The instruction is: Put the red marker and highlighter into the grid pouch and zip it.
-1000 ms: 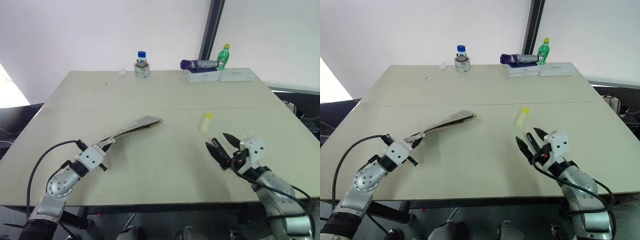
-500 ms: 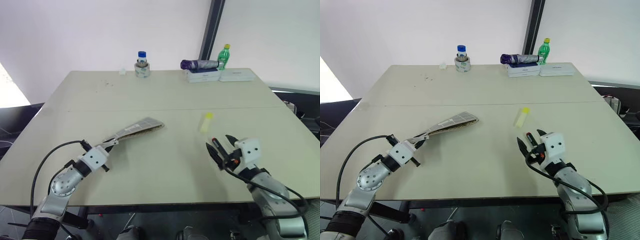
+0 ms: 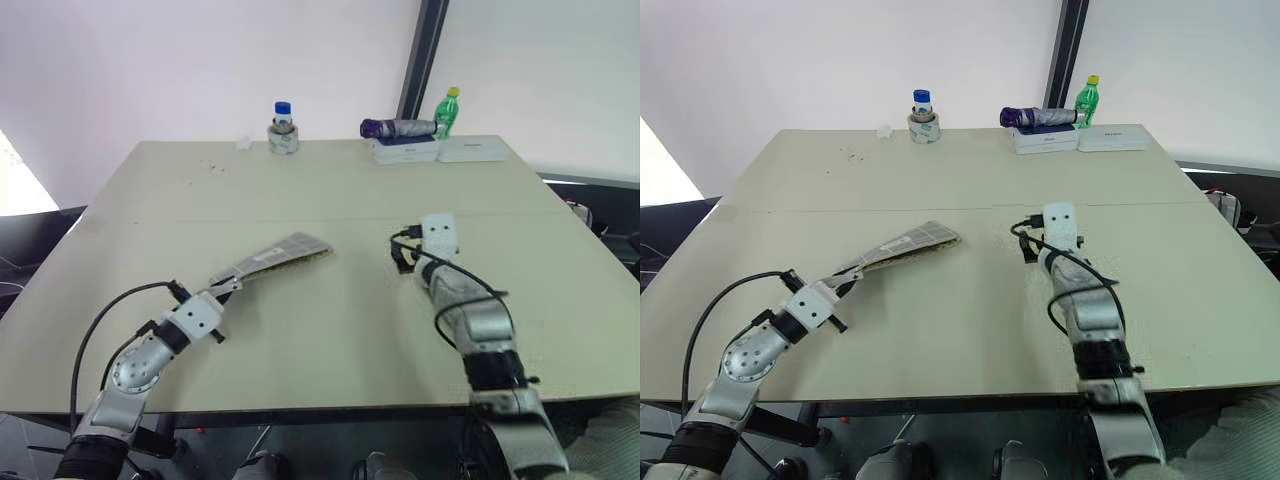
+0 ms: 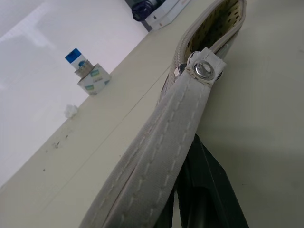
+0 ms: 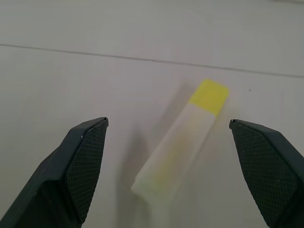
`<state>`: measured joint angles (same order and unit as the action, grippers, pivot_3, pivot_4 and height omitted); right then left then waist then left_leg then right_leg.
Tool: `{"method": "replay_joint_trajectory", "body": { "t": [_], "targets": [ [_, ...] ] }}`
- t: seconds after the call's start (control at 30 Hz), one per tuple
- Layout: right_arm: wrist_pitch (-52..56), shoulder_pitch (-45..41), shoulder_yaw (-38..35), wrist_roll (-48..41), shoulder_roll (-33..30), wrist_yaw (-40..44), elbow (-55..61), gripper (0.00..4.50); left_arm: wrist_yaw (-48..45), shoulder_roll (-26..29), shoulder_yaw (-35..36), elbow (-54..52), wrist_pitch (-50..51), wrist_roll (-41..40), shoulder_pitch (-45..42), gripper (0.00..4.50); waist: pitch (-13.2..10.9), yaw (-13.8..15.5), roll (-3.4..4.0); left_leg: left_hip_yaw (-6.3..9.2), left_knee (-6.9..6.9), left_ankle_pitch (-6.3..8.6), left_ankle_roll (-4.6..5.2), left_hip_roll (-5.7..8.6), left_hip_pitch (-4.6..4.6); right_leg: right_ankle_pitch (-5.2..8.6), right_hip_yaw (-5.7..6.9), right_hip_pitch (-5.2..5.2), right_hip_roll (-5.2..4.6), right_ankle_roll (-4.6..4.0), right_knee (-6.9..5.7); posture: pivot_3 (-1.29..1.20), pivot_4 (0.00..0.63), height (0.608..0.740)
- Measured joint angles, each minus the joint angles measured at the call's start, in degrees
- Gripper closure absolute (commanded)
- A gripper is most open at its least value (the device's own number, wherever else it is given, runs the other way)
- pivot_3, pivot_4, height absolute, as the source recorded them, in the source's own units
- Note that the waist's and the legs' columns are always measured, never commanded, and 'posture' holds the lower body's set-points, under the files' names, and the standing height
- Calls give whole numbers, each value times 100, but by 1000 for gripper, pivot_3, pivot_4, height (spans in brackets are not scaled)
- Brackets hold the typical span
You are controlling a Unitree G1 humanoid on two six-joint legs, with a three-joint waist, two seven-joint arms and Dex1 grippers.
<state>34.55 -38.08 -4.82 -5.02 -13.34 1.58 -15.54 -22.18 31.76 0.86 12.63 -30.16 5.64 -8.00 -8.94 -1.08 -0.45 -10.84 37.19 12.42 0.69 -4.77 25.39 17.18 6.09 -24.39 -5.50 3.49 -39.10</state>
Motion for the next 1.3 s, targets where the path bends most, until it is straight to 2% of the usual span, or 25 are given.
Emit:
{"method": "replay_joint_trajectory", "body": {
  "t": [0.2,0.33,0.43,0.6,0.73,0.93,1.1,1.3],
  "targets": [
    [-7,-340,-16,46,12,-143,-910,231,113,-2,8,-141,86,100,102,4500,0,-11,0,-3,-4,-1,-2,0,0,0,-1,-1,-1,1,1,0,150,740],
    [-72,-364,5,167,26,-173,-997,231,147,-2,8,-263,127,139,173,4500,1,-13,0,-2,-4,-1,-2,-1,-1,0,-1,0,-1,1,1,0,150,740],
    [-123,-361,-19,149,167,-174,-1000,1134,191,-2,10,-363,197,151,215,4500,1,-20,-1,-2,-5,-1,-2,-2,-1,0,-1,0,0,1,1,0,150,740],
    [-142,-339,-19,135,281,-118,-996,3640,216,-3,10,-402,229,175,213,4500,1,-3,-1,-2,-4,-1,-2,-1,-1,0,-1,1,-2,1,1,0,150,740],
    [-272,-288,21,162,213,50,-994,3610,228,-24,9,-399,238,205,139,4500,1,-4,0,-1,-4,-1,-2,-1,0,0,0,0,-2,1,1,0,150,740],
    [-616,-97,302,198,-40,824,-528,3610,230,-62,-7,-354,235,251,6,4500,0,-39,1,-1,-10,-1,-2,-3,0,0,-1,-5,1,1,1,0,150,740],
    [-1262,288,862,61,-741,2437,485,3610,218,-76,-9,-241,227,252,-62,4500,0,-31,1,-1,-10,12,18,-2,0,1,0,-4,0,2,4,0,150,740],
    [-1217,950,1121,-922,-1757,4767,1940,3610,177,-75,-6,-197,204,249,-70,4500,-1,11,0,5,-5,23,37,-1,0,1,1,0,-3,2,5,0,150,740]
  ]
}}
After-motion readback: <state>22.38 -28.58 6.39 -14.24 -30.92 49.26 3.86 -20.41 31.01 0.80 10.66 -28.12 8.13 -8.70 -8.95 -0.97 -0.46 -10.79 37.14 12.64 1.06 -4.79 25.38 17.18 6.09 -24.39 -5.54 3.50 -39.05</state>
